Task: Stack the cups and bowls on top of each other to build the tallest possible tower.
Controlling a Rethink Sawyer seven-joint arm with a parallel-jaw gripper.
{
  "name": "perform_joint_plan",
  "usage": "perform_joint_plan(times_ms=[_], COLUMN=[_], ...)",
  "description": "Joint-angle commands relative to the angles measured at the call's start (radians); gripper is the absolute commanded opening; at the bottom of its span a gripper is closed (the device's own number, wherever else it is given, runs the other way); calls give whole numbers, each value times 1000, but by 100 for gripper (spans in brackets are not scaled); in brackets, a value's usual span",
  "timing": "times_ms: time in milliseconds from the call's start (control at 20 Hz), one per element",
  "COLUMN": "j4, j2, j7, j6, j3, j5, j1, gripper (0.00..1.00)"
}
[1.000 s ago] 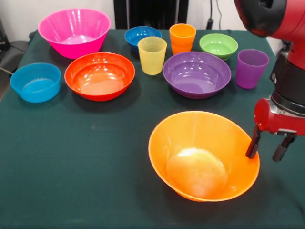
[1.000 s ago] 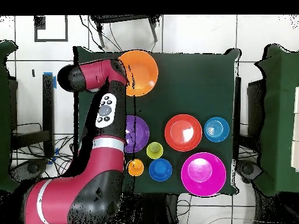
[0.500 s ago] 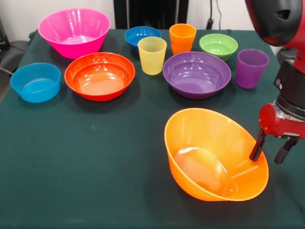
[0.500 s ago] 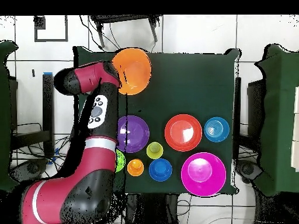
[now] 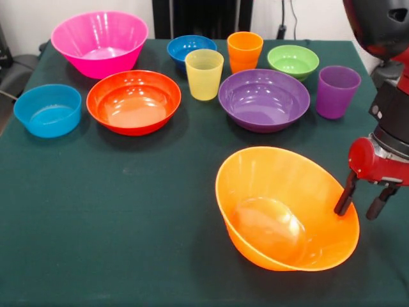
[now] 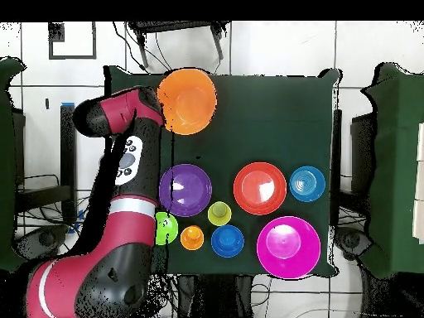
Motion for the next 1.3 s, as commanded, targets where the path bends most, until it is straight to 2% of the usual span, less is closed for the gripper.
perform_joint_plan(times_ms=[50,400,1200,1250,1300], j4=[-14,-16,6,8,4], j2=[36,43,38,37,45], j7=[208,209,187,190,222], j6=[-39,-55,-77,-80,-61], j3=[14,-22,-11,-8,-20], j5=[-7,-14,-6,-3,5], j1=[14,24,16,15,21], gripper=[100,100,100,0,0])
